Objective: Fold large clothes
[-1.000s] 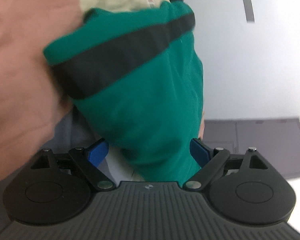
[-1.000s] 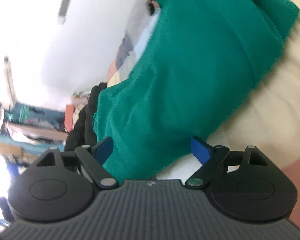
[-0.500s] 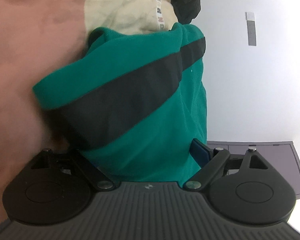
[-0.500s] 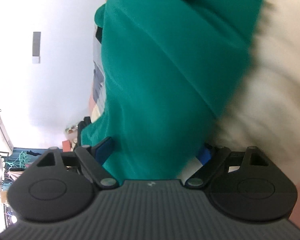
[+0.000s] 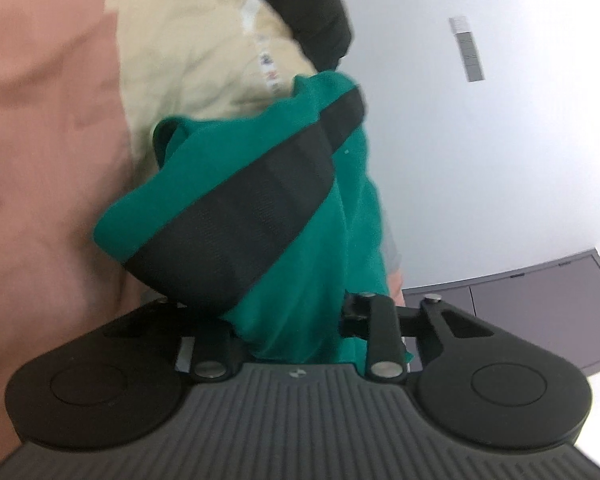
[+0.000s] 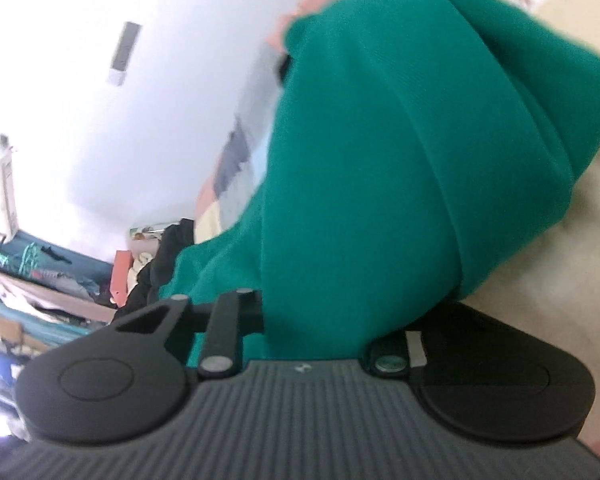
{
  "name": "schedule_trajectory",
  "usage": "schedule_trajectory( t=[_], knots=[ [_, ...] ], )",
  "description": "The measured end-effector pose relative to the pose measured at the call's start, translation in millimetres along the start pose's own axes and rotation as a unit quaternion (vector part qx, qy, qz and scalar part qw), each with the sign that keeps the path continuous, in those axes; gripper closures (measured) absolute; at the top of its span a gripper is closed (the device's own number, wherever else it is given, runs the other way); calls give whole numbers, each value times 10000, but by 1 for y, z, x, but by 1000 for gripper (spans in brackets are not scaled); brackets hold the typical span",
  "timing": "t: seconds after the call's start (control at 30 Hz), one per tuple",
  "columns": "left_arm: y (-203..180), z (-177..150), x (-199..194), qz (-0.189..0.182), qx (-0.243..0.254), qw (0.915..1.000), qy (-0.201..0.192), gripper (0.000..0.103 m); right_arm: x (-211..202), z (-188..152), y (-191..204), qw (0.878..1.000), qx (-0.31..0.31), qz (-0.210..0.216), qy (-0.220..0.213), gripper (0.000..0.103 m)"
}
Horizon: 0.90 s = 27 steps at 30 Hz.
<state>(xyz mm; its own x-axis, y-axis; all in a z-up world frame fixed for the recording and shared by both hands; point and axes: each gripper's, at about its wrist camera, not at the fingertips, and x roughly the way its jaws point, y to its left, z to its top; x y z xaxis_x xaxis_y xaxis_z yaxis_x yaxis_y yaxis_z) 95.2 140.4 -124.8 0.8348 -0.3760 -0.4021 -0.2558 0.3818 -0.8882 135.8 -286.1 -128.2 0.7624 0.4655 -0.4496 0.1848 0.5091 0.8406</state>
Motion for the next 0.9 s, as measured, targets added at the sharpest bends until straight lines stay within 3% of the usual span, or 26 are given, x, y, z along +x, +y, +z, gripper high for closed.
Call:
schedule_trajectory(
  t=[0.2, 0.37, 0.5, 0.57, 0.63, 0.7, 0.9],
  knots=[
    [-18, -14, -50, -4, 460, 9989, -57, 75, -41, -13, 20, 9976, -680, 66, -118, 76],
    [-28, -35, -95, 27, 509, 9987, 41, 75, -77, -22, 30, 9960, -874, 77, -135, 76],
    [-29, -46, -105, 61, 449, 9989, 145, 73, -99, -26, 24, 9974, -713, 116, -70, 75],
    [-24, -47, -103, 138, 426, 9987, 238, 68, -101, -28, 17, 9991, -431, 7, -34, 71],
    [-18, -47, -98, 228, 335, 9985, 374, 60, -92, -25, 12, 9997, -221, -35, 58, 59],
    [-13, -44, -95, 142, 191, 9987, 442, 52, -91, -27, 9, 9999, -84, 41, 115, 55],
    [-28, -43, -103, -269, 556, 9978, 222, 51, -109, -30, 19, 9981, -396, 378, -274, 55]
  ],
)
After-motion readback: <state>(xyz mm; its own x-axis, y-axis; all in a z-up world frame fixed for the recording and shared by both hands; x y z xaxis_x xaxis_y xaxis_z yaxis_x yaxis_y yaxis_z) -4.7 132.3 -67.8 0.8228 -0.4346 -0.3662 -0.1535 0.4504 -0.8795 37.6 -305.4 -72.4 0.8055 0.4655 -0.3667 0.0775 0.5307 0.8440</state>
